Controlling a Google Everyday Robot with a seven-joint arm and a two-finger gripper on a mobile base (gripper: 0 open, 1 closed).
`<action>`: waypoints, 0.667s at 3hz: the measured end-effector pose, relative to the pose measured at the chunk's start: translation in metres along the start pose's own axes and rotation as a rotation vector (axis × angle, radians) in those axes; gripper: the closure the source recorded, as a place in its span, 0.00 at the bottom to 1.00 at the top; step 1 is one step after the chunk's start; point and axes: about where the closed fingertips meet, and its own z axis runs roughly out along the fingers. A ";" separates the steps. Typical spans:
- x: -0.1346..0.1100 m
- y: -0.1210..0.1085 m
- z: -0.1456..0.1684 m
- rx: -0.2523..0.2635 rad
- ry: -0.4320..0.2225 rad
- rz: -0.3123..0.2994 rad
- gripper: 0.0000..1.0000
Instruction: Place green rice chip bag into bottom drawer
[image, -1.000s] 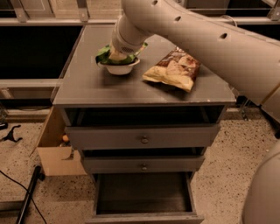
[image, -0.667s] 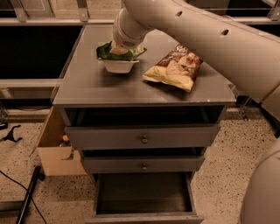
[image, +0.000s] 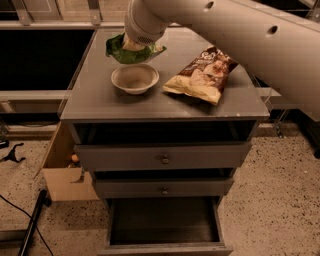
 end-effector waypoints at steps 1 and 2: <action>-0.011 -0.002 -0.024 0.041 -0.005 -0.030 1.00; -0.020 0.004 -0.054 0.056 -0.034 -0.061 1.00</action>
Offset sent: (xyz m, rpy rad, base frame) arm -0.0845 -0.0162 0.0591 0.0169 -0.1001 0.1052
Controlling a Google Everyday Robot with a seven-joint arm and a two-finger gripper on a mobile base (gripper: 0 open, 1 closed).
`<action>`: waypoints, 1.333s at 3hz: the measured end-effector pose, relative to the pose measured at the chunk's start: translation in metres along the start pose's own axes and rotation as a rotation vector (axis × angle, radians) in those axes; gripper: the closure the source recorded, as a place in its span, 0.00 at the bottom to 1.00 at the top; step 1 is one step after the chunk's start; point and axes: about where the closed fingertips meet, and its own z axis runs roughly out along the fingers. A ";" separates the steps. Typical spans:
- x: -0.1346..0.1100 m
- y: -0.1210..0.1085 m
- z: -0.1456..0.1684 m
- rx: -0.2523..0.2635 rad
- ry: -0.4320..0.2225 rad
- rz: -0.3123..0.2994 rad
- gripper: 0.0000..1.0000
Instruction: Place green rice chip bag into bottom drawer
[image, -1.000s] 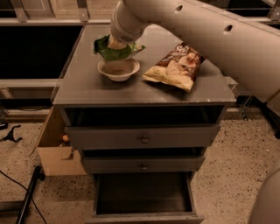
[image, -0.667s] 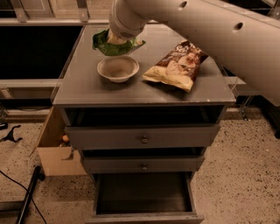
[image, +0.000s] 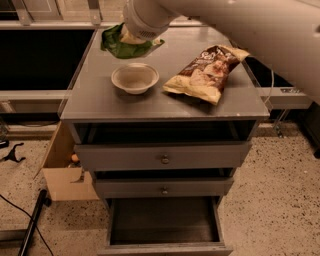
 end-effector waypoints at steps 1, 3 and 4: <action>-0.003 0.014 -0.040 -0.029 -0.055 -0.035 1.00; -0.006 0.051 -0.083 -0.188 -0.170 -0.098 1.00; -0.005 0.051 -0.089 -0.193 -0.157 -0.098 1.00</action>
Offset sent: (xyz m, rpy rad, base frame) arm -0.1460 -0.0697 -0.0031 -0.0893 0.2516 0.4779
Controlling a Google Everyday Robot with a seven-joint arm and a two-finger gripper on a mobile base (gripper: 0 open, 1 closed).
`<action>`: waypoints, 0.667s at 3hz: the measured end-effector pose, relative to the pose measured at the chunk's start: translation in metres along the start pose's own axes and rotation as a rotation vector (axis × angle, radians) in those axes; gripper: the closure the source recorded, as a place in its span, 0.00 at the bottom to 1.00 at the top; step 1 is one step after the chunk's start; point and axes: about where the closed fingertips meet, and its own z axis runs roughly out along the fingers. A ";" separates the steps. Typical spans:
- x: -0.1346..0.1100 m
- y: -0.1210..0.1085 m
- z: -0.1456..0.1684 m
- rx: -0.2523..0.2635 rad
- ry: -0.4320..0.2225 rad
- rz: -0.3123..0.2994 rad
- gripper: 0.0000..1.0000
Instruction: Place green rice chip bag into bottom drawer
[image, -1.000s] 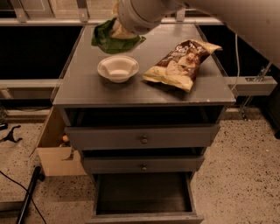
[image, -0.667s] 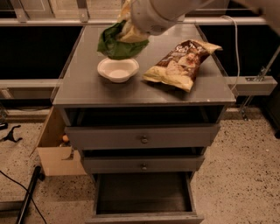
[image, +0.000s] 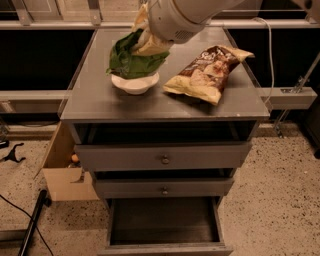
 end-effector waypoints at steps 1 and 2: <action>0.004 0.016 -0.021 -0.028 0.056 0.026 1.00; 0.010 0.055 -0.062 -0.068 0.171 0.090 1.00</action>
Offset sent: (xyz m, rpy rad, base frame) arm -0.0870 -0.0798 -0.0100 -0.1742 0.1300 -0.2306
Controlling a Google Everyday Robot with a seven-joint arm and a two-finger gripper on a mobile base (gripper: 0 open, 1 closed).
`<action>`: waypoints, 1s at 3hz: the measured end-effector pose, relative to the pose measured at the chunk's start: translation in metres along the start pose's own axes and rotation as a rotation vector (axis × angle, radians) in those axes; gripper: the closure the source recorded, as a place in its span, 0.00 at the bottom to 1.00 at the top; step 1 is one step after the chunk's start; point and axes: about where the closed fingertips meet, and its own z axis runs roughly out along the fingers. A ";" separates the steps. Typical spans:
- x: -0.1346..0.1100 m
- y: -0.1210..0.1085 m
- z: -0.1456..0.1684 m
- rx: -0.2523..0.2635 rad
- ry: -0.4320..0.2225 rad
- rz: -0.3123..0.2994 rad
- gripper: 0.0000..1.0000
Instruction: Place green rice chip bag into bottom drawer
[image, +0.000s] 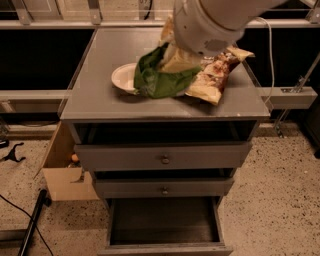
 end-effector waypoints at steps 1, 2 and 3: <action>0.008 0.034 -0.027 -0.025 0.047 0.057 1.00; 0.008 0.076 -0.055 -0.060 0.071 0.125 1.00; 0.008 0.076 -0.055 -0.060 0.071 0.125 1.00</action>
Offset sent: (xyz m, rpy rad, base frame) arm -0.1364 -0.0781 -0.0421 -0.0058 0.2526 -0.2158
